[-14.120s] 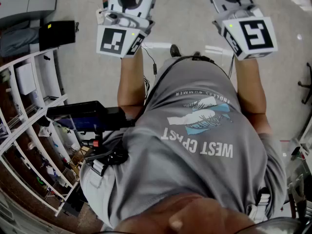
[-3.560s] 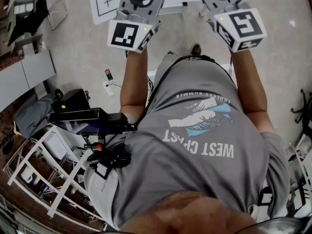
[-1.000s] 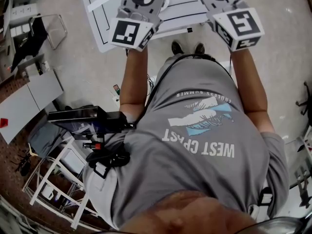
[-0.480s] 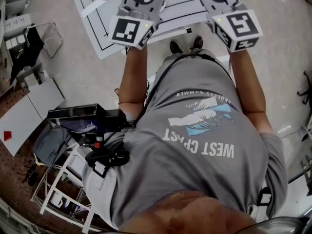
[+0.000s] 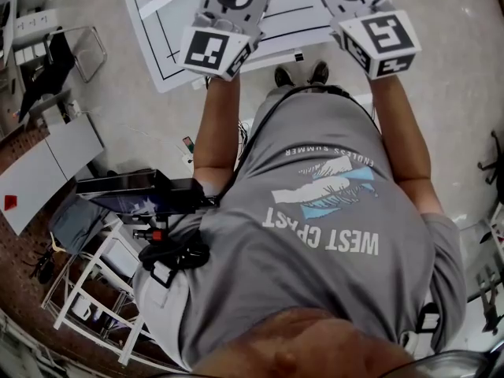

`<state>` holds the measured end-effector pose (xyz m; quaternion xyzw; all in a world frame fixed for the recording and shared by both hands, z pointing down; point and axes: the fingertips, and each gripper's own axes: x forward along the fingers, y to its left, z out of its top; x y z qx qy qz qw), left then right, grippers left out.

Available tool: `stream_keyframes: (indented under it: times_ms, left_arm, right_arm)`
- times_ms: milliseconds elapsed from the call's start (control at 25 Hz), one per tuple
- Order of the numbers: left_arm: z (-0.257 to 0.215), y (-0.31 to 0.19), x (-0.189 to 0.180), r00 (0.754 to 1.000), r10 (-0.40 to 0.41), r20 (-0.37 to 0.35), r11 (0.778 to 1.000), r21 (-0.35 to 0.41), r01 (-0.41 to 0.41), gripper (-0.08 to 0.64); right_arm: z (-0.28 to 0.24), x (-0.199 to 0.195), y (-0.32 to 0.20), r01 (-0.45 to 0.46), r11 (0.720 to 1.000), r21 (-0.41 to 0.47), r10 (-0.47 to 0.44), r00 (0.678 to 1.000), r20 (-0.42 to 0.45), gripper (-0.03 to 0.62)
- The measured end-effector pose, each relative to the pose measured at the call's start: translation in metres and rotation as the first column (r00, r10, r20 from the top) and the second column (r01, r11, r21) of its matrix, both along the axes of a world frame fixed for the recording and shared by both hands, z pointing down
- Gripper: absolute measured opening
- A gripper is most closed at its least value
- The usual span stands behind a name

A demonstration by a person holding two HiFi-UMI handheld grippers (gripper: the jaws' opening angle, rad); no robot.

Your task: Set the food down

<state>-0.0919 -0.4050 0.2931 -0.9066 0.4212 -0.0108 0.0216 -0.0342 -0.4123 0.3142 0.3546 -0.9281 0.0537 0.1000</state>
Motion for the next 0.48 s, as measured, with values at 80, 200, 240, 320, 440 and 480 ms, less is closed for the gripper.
stream_keyframes:
  times_ms: [80, 200, 240, 320, 440, 480]
  left_arm:
    - [0.002, -0.001, 0.006, 1.0, -0.013, 0.003, 1.0, 0.0, 0.013, 0.104]
    - [0.003, -0.002, 0.013, 1.0, -0.031, 0.005, 1.0, 0.004, 0.031, 0.104]
    - [0.004, -0.003, 0.013, 0.999, -0.038, 0.006, 0.999, 0.004, 0.038, 0.104]
    - [0.005, -0.005, 0.011, 0.999, -0.046, 0.004, 0.999, 0.0, 0.046, 0.104]
    - [0.013, -0.006, 0.008, 0.999, -0.039, 0.002, 0.999, -0.021, 0.039, 0.104]
    - [0.016, -0.007, 0.007, 0.999, -0.034, 0.002, 0.999, -0.028, 0.034, 0.104]
  right_arm:
    - [0.001, 0.005, -0.001, 0.016, 1.0, 0.003, -0.016, 1.0, 0.005, 0.009]
    - [0.004, 0.013, -0.005, 0.03, 1.0, 0.0, -0.03, 0.999, 0.013, 0.01]
    - [0.005, 0.014, -0.006, 0.033, 0.999, -0.003, -0.033, 0.999, 0.015, 0.009]
    - [0.009, 0.014, -0.009, 0.034, 0.999, -0.009, -0.034, 0.999, 0.015, 0.009]
    - [0.016, 0.009, -0.011, 0.033, 0.999, -0.025, -0.033, 0.999, 0.004, 0.01]
    - [0.017, 0.006, -0.011, 0.032, 0.999, -0.029, -0.032, 0.999, -0.002, 0.009]
